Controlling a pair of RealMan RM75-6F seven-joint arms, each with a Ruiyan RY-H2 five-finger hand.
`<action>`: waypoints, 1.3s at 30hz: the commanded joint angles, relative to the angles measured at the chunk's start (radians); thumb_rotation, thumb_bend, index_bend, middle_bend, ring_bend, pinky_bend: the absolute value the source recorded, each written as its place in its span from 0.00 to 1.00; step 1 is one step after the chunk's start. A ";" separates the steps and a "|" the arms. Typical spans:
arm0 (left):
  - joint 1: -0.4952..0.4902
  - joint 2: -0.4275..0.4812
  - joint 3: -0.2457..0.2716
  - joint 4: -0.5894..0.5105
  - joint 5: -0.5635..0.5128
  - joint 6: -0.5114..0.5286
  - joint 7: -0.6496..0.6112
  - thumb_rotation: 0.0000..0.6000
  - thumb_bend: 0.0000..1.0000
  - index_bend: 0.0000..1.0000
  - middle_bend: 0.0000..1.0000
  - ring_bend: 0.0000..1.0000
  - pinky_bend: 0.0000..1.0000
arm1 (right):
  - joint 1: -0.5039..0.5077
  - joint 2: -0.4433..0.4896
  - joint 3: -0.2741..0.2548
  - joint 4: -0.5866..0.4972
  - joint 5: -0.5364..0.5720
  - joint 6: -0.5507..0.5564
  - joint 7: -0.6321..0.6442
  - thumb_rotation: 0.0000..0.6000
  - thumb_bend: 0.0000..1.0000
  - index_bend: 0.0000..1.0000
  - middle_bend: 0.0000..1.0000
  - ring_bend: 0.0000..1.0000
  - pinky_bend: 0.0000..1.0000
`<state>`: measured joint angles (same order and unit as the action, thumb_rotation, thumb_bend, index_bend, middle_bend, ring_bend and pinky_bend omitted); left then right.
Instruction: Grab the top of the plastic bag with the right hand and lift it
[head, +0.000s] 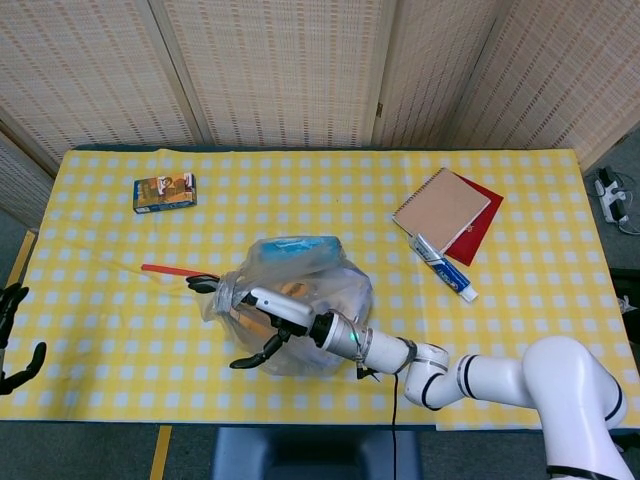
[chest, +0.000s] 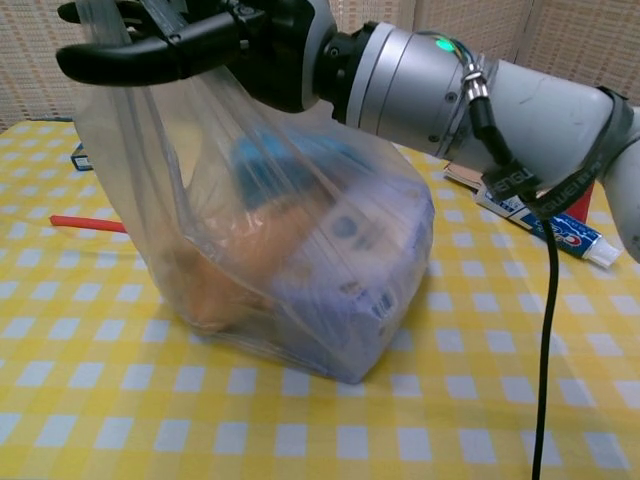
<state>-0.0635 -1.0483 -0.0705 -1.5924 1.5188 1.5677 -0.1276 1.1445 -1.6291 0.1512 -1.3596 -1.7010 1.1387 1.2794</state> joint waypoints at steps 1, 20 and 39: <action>-0.001 0.000 0.000 0.000 -0.003 -0.003 -0.001 1.00 0.46 0.03 0.08 0.06 0.00 | -0.005 -0.013 0.020 0.007 0.001 0.041 0.007 1.00 0.24 0.00 0.00 0.09 0.00; -0.005 -0.003 0.001 -0.003 0.002 -0.009 0.008 1.00 0.46 0.03 0.08 0.06 0.00 | -0.057 -0.036 0.071 -0.020 0.083 0.104 0.038 1.00 0.24 0.17 0.25 0.28 0.07; -0.004 -0.004 0.007 -0.002 0.007 -0.010 0.005 1.00 0.46 0.03 0.08 0.06 0.00 | -0.078 -0.013 0.138 -0.102 0.226 -0.006 0.114 1.00 0.49 0.72 0.71 0.75 0.71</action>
<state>-0.0671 -1.0519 -0.0640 -1.5939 1.5261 1.5581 -0.1225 1.0726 -1.6495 0.2772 -1.4403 -1.4980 1.1547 1.3821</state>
